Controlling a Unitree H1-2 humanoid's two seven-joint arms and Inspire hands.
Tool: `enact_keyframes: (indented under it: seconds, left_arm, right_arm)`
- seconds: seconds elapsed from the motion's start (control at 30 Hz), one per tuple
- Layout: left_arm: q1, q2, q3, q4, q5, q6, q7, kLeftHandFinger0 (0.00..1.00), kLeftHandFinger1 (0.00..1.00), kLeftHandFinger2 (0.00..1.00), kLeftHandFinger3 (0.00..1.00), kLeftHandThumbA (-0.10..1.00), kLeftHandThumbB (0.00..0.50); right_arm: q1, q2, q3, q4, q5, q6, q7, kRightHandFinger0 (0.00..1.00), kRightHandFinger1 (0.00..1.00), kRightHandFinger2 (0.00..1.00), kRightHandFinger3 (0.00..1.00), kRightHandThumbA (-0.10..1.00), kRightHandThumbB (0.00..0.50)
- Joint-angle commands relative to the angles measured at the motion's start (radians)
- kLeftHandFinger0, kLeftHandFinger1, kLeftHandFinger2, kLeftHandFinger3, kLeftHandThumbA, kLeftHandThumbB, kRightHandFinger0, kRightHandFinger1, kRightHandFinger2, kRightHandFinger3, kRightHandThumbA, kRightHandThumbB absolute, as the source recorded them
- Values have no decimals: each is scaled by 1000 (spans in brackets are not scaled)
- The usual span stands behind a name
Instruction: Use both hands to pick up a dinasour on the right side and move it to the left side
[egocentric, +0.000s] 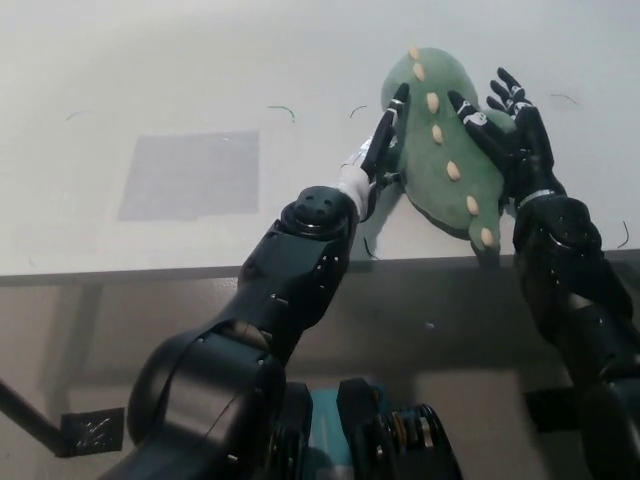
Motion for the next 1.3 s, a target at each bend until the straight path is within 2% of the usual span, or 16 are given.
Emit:
enact_keyframes:
  seconds: [0.0,0.03,0.07,0.17,0.2,0.23,0.27,0.37,0.43,0.47,0.6,0.83,0.87,1.0,1.1,1.27]
  left_arm:
    - [-94,-81,-31,-16,28,-10,-35,1000,1000,1000,1000,1000,408]
    - [-94,-81,-32,-15,28,-11,-34,1000,1000,1000,1000,1000,407]
    - [-96,-80,-33,-12,26,-19,-45,1000,1000,1000,1000,1000,355]
    - [-106,-82,-24,-9,13,-13,-48,1000,1000,1000,1000,1000,345]
    - [-106,-80,-26,-8,14,-15,-52,1000,1000,1000,1000,1000,351]
    - [-103,-73,-37,-8,25,-30,-66,1000,1000,1000,1000,1000,355]
    - [-101,-70,-38,-7,25,-34,-74,1000,1000,1000,1000,1000,361]
    - [-103,-66,-34,-5,20,-33,-80,1000,1000,1000,1000,1000,338]
    - [-98,-62,-35,-3,21,-53,-92,1000,1000,1000,1000,1000,298]
    - [-97,-61,-34,-2,21,-48,-91,1000,1000,1000,1000,1000,307]
    - [-92,-53,-27,0,16,-57,-95,1000,1000,1000,1000,1000,269]
    - [-87,-43,-29,3,20,-71,-101,1000,1000,1000,1000,1000,321]
    - [-82,-39,-33,5,25,-68,-99,1000,1000,1000,1000,1000,279]
    - [-72,-40,-11,1,3,-39,-92,1000,1000,1000,1000,1000,215]
    - [-59,-31,-9,-3,4,-41,-112,1000,1000,1000,1000,1000,194]
    - [-34,-20,-10,-6,6,-42,-122,1000,1000,1000,1000,1000,209]
  right_arm:
    - [-9,26,-4,-66,4,-9,-21,1000,1000,1000,1000,1000,196]
    - [-8,26,-4,-70,4,-7,-21,1000,1000,1000,1000,1000,196]
    - [0,30,-3,-106,3,1,-26,1000,1000,1000,1000,1000,228]
    - [5,37,1,-141,2,5,-31,1000,1000,1000,1000,1000,224]
    - [7,38,4,-148,-2,10,-34,1000,1000,1000,1000,1000,215]
    - [11,41,12,-164,-14,16,-46,1000,1000,1000,1000,1000,166]
    - [13,41,19,-168,-21,16,-45,1000,1000,1000,1000,1000,150]
    - [16,39,25,-185,-27,33,-54,1000,1000,1000,1000,1000,143]
    - [21,42,24,-193,-19,35,-50,1000,1000,1000,1000,1000,143]
    - [21,44,24,-194,-17,37,-50,1000,1000,1000,1000,1000,144]
    - [12,50,29,-175,-22,34,-60,1000,1000,1000,1000,1000,124]
    - [3,54,37,-157,-30,34,-65,1000,1000,1000,1000,1000,110]
    - [1,57,41,-142,-28,26,-56,1000,1000,1000,1000,1000,98]
    - [2,60,48,-120,-30,28,-54,1000,1000,1000,1000,1000,94]
    - [-8,67,57,-69,-36,-6,-53,1000,1000,1000,1000,1000,76]
    - [-20,81,72,-12,-48,-14,-69,1000,1000,1000,1000,1000,59]
